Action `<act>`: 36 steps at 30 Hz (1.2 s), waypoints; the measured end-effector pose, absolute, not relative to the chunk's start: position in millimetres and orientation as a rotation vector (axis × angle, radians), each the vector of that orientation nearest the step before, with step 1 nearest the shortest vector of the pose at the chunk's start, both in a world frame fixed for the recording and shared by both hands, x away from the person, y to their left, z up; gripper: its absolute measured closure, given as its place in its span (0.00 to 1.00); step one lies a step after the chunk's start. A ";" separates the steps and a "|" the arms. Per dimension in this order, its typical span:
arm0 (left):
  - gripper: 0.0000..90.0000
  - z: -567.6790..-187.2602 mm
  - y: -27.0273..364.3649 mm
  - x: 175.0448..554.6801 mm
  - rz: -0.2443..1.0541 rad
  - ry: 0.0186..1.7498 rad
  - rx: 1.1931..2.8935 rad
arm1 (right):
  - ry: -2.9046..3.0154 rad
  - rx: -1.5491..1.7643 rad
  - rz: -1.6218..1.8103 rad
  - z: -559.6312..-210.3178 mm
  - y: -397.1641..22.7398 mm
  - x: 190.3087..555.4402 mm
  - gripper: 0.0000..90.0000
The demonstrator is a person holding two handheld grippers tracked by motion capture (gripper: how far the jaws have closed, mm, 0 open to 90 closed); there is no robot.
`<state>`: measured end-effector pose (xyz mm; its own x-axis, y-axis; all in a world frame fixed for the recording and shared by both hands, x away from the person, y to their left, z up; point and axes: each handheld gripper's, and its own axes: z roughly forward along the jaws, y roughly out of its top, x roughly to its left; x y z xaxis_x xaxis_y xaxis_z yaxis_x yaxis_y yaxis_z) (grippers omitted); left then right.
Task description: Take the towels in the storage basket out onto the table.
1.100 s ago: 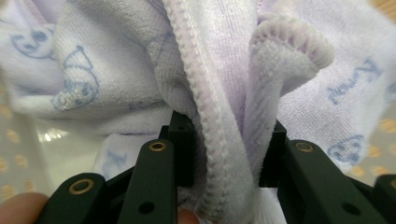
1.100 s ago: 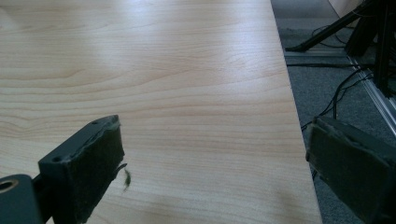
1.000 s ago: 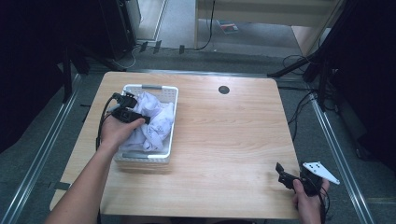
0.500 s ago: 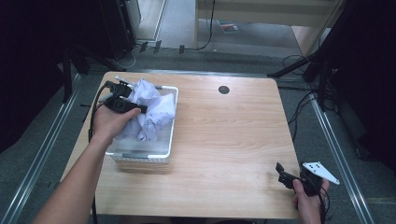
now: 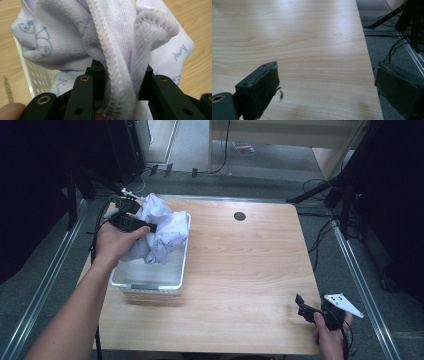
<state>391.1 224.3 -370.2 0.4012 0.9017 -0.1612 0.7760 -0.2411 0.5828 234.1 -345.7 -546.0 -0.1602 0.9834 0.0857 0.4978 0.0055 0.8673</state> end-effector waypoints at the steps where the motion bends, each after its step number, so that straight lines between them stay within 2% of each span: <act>1: 0.75 -368.2 223.4 391.2 0.281 1.423 2.076 | 1.710 1.530 1.082 -545.9 -345.7 234.1 0.06; 17: 0.75 -338.7 198.2 392.2 0.303 1.373 2.116 | 1.709 1.529 1.085 -546.0 -345.8 234.0 0.06; 36: 0.75 -332.5 142.8 396.1 0.306 1.287 2.182 | 1.717 1.521 1.090 -545.9 -345.9 233.8 0.04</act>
<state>396.1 142.8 -332.5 0.5077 0.8565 -0.0926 0.7232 -0.3654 0.5861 233.8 -345.9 -545.9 -0.1697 0.9818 0.0855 0.4954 0.0100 0.8686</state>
